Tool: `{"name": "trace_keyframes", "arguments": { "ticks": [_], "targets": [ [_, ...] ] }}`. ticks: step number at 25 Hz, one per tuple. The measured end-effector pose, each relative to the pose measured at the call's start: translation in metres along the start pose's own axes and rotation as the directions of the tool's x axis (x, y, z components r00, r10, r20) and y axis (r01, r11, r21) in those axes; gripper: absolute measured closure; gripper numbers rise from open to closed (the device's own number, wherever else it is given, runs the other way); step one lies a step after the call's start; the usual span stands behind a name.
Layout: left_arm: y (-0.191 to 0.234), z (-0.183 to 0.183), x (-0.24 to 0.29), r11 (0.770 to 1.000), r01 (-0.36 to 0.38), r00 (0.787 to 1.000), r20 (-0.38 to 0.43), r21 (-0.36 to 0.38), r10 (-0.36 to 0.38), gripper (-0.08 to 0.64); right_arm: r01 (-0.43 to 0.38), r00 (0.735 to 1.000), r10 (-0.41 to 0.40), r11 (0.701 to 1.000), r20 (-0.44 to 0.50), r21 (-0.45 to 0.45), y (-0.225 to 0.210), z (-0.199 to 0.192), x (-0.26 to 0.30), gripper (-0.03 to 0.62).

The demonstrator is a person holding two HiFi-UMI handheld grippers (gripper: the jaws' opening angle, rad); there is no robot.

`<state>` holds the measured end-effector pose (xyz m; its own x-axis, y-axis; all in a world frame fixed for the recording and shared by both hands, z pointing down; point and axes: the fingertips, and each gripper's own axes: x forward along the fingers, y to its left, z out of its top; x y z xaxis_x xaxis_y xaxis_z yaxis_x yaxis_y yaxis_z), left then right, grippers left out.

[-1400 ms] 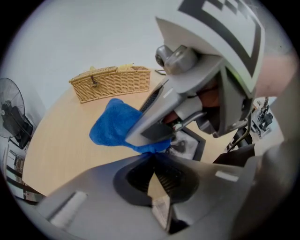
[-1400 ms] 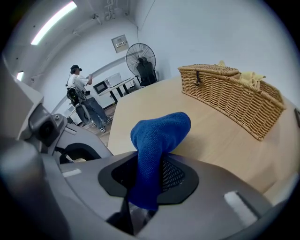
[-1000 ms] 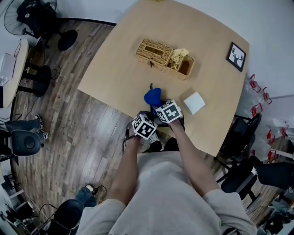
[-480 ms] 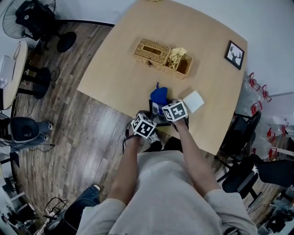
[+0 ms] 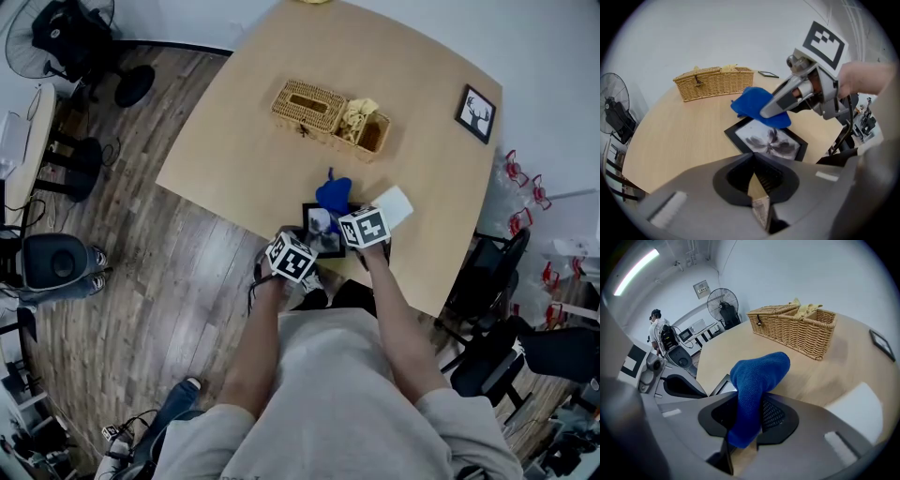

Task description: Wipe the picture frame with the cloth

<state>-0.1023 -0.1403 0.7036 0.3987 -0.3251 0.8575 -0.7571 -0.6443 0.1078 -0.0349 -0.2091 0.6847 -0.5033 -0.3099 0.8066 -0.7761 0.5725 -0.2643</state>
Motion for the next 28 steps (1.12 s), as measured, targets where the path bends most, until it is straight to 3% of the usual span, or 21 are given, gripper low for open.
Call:
{"name": "trace_keyframes", "arguments": {
  "ticks": [28],
  "targets": [
    [0.001,0.001,-0.001,1.000,0.005,1.000,0.011,-0.016,-0.005,0.506,0.032,0.998,-0.033,0.999,0.059,0.025,0.014,-0.025,-0.011,0.489]
  ]
}}
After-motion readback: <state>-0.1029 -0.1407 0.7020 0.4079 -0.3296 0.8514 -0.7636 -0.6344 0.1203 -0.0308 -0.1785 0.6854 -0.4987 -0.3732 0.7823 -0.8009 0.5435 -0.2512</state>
